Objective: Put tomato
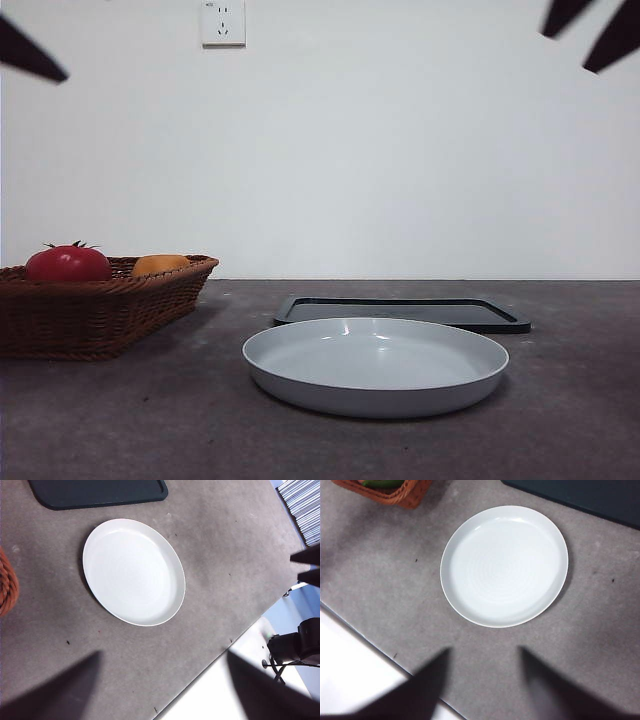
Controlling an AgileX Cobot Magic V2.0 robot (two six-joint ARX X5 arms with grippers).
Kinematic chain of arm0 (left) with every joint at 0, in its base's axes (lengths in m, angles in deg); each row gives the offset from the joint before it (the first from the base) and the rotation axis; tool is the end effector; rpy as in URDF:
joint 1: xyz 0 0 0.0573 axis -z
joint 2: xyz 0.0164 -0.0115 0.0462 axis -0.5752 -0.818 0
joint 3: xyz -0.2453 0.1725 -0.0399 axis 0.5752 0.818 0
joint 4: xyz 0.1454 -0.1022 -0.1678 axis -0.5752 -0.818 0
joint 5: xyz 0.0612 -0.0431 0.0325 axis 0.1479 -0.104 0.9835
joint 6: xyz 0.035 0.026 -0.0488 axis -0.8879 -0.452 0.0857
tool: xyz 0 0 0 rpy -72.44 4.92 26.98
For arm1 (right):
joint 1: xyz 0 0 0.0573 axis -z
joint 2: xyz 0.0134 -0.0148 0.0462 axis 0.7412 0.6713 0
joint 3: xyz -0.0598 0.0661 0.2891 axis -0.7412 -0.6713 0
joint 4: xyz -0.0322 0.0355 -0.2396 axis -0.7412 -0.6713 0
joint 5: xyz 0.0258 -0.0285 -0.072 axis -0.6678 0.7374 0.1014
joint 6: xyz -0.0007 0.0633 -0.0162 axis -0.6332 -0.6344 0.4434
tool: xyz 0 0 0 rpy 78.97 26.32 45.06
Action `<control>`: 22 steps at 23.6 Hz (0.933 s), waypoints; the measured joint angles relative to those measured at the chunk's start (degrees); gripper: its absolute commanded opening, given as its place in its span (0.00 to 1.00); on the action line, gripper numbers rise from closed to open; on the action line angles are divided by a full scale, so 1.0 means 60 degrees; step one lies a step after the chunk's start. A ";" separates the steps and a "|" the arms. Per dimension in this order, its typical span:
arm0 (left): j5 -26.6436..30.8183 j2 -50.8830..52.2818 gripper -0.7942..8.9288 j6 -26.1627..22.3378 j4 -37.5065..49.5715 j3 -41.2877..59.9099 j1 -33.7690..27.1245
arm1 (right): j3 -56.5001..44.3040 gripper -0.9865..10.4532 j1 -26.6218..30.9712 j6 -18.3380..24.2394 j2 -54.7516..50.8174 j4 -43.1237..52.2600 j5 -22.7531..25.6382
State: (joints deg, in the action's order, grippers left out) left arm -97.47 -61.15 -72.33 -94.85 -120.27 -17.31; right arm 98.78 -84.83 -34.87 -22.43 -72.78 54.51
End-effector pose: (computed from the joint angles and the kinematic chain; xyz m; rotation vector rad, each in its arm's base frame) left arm 0.1334 -0.0717 0.3369 -0.2723 0.8952 -0.8150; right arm 0.1028 0.0867 0.3360 0.0655 0.9265 0.6220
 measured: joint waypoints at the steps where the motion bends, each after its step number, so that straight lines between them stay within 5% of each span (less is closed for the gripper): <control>1: 0.0000 0.0000 0.70 0.0004 -0.0004 0.0000 0.0000 | 0.0000 0.56 0.0004 -0.0018 0.0000 0.0029 0.0000; 12: 0.0178 -0.0022 0.69 0.0127 0.0004 -0.0004 0.0000 | 0.0000 0.57 0.0004 -0.0168 0.0000 0.0040 0.0004; 22: 0.3559 -0.1461 0.69 0.0084 -0.0619 -0.1293 -0.0029 | 0.0000 0.57 0.0004 -0.0484 0.0000 0.0047 0.0004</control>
State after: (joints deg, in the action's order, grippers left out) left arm -76.11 -69.92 -71.83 -98.56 -128.03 -17.49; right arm 98.78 -84.81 -37.78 -22.43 -72.50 54.53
